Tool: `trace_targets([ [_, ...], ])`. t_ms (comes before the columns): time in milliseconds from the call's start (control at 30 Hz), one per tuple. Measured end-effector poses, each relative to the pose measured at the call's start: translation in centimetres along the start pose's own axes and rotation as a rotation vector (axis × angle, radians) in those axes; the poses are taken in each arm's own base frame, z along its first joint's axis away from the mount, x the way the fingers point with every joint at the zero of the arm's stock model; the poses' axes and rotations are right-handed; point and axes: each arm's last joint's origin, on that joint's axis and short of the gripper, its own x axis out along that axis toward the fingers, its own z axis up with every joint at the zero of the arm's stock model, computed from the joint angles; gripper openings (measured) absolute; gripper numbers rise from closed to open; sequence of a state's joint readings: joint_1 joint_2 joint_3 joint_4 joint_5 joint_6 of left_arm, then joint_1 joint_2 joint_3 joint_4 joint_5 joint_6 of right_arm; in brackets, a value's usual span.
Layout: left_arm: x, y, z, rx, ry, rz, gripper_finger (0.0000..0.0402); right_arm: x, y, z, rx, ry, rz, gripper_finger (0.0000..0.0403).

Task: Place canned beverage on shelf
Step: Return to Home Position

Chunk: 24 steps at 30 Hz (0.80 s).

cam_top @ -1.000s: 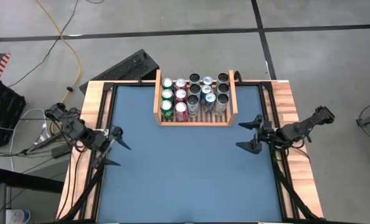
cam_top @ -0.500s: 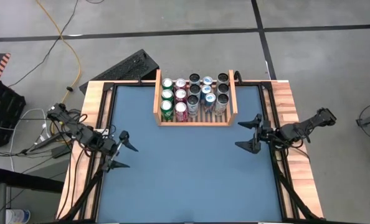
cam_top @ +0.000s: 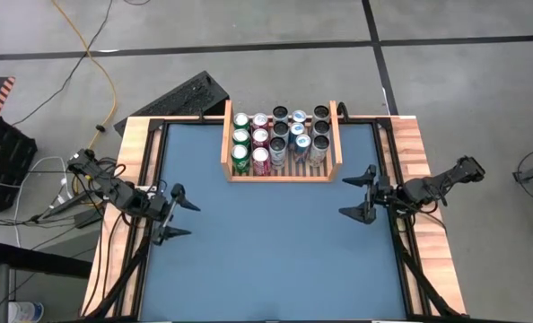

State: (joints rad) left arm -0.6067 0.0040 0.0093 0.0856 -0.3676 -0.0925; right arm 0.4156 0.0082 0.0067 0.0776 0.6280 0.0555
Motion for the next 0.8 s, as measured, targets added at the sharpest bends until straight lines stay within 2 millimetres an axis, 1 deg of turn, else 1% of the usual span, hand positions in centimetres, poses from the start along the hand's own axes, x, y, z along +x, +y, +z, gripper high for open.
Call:
trace_targets([
  [167, 0.0, 0.04, -0.02, -0.022, 0.0, 0.015, 0.0341, 0.0, 0.01, 0.06, 0.001, -0.007, 0.001, 0.0274],
  [800, 0.01, 0.05, -0.11, -0.022, 0.004, 0.014, 0.0341, 0.0, 0.01, 0.06, 0.002, -0.008, 0.001, 0.0274],
])
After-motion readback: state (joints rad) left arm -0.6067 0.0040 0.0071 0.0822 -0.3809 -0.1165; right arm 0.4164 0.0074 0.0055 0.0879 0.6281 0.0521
